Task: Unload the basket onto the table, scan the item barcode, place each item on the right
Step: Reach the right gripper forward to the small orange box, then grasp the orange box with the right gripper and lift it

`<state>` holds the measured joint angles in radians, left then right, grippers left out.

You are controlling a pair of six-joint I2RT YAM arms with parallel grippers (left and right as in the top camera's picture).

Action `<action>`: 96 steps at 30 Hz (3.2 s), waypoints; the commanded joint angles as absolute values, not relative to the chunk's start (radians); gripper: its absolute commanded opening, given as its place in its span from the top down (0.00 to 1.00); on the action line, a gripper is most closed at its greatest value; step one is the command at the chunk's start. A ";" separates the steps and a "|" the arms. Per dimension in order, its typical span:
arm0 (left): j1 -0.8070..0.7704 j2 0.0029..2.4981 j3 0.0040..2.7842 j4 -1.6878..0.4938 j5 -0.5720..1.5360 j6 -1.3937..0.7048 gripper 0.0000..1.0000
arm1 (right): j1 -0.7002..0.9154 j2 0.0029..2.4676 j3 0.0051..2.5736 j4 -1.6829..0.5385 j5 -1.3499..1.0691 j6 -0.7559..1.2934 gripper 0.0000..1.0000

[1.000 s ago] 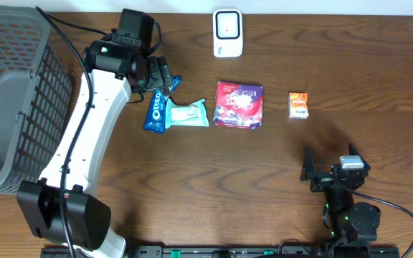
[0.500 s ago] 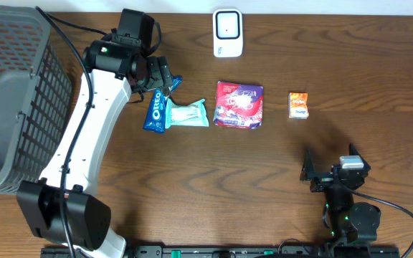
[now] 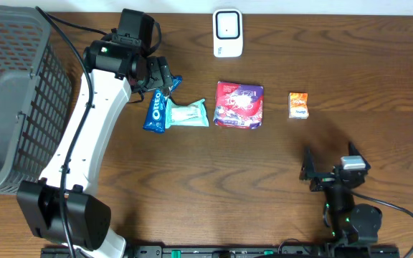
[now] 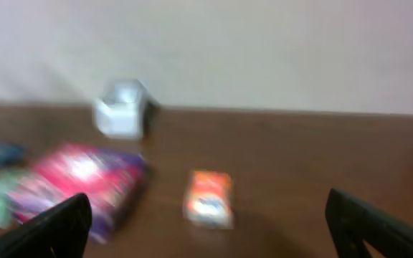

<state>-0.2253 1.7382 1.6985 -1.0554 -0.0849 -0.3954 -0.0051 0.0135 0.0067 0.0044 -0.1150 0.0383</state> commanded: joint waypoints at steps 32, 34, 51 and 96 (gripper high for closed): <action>-0.224 1.745 1.704 -1.061 -0.094 -0.393 0.02 | -0.012 1.026 1.041 -0.720 -0.182 0.191 0.01; -0.224 1.745 1.704 -1.061 -0.094 -0.393 0.02 | -0.012 1.142 1.131 -0.791 -0.227 0.167 0.01; -0.224 1.745 1.704 -1.061 -0.094 -0.393 0.02 | -0.126 1.698 1.217 -0.626 -0.300 0.091 0.23; -0.224 1.745 1.704 -1.061 -0.094 -0.393 0.02 | -0.269 2.037 1.227 -0.628 -0.618 0.164 0.62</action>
